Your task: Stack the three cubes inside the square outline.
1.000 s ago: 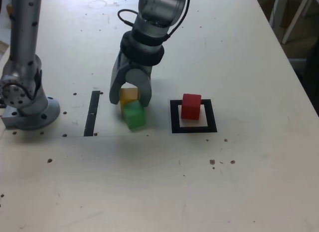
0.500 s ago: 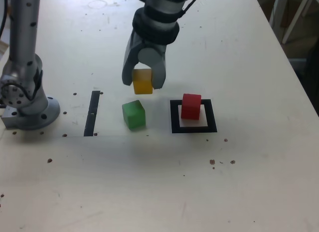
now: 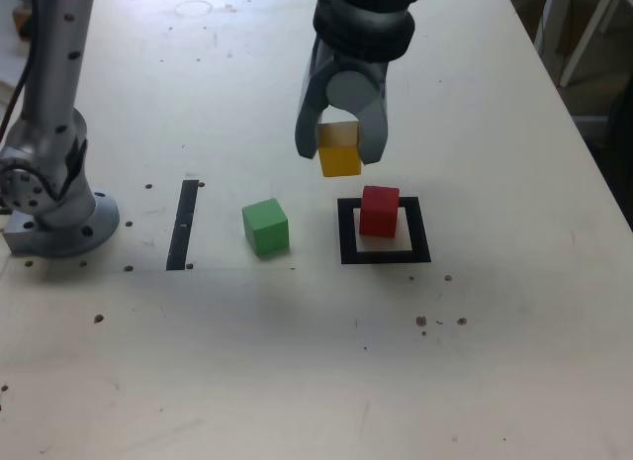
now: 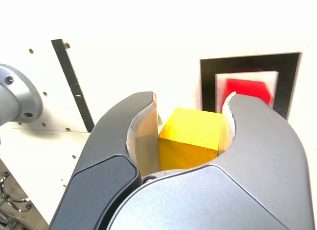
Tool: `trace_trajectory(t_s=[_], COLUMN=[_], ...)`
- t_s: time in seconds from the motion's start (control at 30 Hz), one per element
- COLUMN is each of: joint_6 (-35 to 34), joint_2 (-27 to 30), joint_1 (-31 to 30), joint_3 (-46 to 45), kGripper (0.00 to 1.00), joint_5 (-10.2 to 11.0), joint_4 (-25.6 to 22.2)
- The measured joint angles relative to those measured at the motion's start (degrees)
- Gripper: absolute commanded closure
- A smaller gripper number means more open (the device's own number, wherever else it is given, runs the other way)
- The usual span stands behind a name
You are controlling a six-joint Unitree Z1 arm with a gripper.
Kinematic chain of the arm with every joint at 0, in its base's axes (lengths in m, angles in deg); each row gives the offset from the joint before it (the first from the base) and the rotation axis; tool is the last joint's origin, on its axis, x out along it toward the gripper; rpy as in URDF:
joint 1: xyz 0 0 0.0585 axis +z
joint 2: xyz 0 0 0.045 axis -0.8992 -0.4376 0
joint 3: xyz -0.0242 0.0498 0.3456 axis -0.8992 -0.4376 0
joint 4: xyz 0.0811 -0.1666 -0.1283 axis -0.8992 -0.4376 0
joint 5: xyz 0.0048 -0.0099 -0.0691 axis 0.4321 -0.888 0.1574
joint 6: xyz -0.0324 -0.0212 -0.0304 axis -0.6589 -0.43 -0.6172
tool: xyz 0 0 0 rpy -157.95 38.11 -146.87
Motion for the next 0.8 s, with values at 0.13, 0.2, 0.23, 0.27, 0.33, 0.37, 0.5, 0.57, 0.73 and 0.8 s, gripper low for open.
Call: trace_trajectory(t_s=[0.13, 0.2, 0.23, 0.27, 0.33, 0.37, 0.5, 0.57, 0.73, 0.8], joint_6=[0.0, 0.04, 0.1, 0.14, 0.3, 0.38, 0.76, 0.87, 0.99, 1.04], joint_2=[-2.04, -2.8, -3.18, -3.51, -4.13, -4.37, -5.56, -6.06, -6.85, -7.16], joint_1=[-0.75, -1.0, -1.1, -1.17, -1.32, -1.42, -1.59, -1.59, -1.59, -1.59], joint_3=[2.47, 3.45, 3.88, 4.29, 5.33, 5.7, 6.5, 6.78, 7.11, 7.31], kGripper=[0.72, 0.72, 0.72, 0.72, 0.72, 0.72, 0.72, 0.72, 0.72, 0.72], joint_5=[0.0, 0.01, 0.03, 0.05, 0.07, 0.08, 0.1, 0.15, 0.19, 0.2], joint_4=[-0.47, -0.64, -0.8, -0.95, -1.25, -1.32, -1.41, -1.41, -1.41, -1.41])
